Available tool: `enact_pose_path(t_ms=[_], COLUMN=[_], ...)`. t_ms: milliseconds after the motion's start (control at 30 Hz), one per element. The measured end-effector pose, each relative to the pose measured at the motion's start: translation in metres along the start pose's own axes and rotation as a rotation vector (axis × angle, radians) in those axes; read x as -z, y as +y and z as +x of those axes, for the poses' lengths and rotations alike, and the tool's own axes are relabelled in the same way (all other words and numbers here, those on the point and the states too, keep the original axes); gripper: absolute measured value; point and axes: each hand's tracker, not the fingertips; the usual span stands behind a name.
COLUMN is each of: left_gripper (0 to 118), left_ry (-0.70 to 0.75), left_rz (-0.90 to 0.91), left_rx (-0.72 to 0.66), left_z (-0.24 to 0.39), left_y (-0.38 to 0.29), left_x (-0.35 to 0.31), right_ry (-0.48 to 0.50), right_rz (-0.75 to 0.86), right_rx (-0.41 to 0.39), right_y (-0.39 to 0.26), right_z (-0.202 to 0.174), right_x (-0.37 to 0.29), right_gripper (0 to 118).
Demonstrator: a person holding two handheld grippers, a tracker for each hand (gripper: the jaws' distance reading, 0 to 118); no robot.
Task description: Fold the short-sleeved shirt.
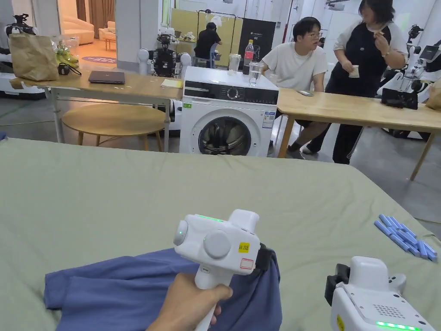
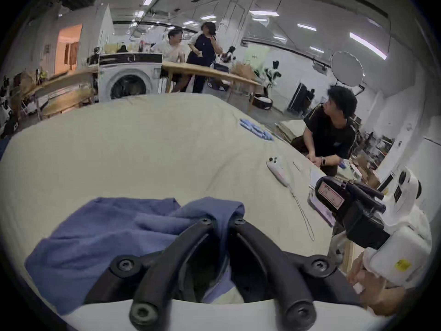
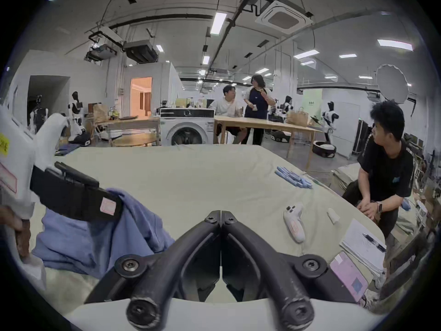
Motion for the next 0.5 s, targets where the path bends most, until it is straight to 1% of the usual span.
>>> enact_pose_path(t_ms=[100, 133, 233, 333, 433, 467, 500], left_gripper=[67, 71, 71, 71, 55, 55, 28], left_ry=[0.004, 0.011, 0.048, 0.137, 0.232, 0.266, 0.304], left_rz=[0.036, 0.061, 0.165, 0.242, 0.318, 0.347, 0.355], left_rx=[-0.029, -0.034, -0.028, -0.037, -0.055, -0.073, -0.088], left_z=[-0.006, -0.009, -0.015, -0.027, -0.044, -0.050, -0.056], left_y=[0.003, 0.004, 0.003, -0.009, -0.032, -0.040, -0.049], left_x=[-0.016, -0.024, -0.058, -0.093, -0.125, -0.134, -0.142], right_ry=[0.018, 0.028, 0.056, 0.085, 0.125, 0.131, 0.144], right_rz=[0.002, 0.007, 0.023, 0.045, 0.072, 0.076, 0.083], right_rx=[0.004, 0.005, 0.003, -0.002, -0.003, -0.005, -0.002], right_y=[0.003, 0.005, 0.011, 0.017, 0.024, 0.026, 0.028], right_z=[-0.010, -0.013, -0.027, -0.044, -0.061, -0.067, -0.073], right_x=[-0.002, -0.002, -0.003, -0.006, -0.009, -0.010, -0.010], right_gripper=[0, 0, 0, 0, 0, 0, 0])
